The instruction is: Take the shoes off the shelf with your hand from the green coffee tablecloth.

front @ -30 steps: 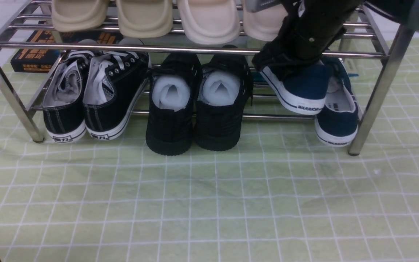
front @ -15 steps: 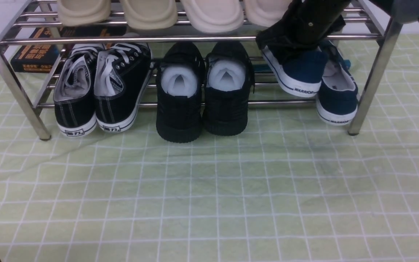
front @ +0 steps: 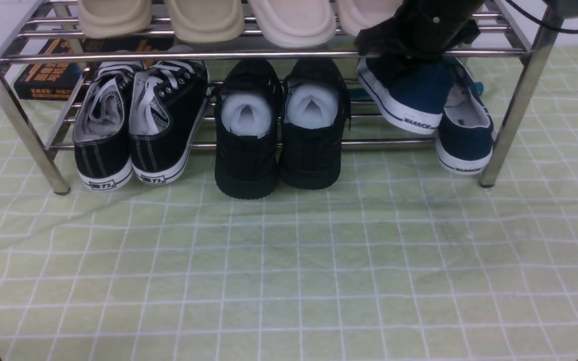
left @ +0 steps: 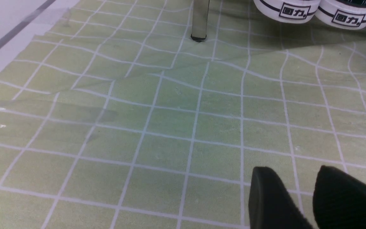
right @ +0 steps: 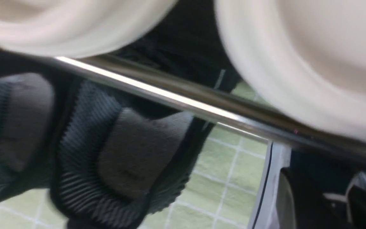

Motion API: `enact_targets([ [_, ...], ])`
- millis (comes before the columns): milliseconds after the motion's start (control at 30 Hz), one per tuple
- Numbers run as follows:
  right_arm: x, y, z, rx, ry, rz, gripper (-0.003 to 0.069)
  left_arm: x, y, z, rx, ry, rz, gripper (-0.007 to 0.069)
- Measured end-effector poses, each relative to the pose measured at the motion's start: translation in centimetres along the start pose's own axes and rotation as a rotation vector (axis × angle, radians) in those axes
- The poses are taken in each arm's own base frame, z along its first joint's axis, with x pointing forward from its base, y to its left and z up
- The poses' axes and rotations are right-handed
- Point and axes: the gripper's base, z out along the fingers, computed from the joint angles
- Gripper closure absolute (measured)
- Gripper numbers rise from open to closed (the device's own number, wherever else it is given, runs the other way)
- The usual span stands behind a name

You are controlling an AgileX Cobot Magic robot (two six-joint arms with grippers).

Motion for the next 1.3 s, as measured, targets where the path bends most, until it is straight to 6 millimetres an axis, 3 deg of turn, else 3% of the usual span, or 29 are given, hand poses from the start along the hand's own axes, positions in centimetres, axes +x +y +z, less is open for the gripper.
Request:
enact_targets([
  [267, 0.6, 4.1, -2.4, 0.009, -0.045, -0.035, 0.0613, 0.0, 0.0, 0.0, 0.0, 0.0, 0.0, 0.0383],
  [433, 1.8, 5.6, -2.3, 0.034, -0.012, -0.073, 0.0606, 0.0, 0.0, 0.0, 0.0, 0.0, 0.0, 0.0383],
  [867, 4.6, 5.1, -3.0, 0.051, 0.041, -0.083, 0.0603, 0.0, 0.0, 0.0, 0.0, 0.0, 0.0, 0.0383],
  [1167, 8.0, 4.4, -4.4, 0.053, 0.1, -0.073, 0.0601, 0.0, 0.0, 0.0, 0.0, 0.0, 0.0, 0.0383],
  [1300, 8.5, 4.1, -4.1, 0.071, 0.12, -0.077, 0.0601, 0.0, 0.0, 0.0, 0.0, 0.0, 0.0, 0.0383],
])
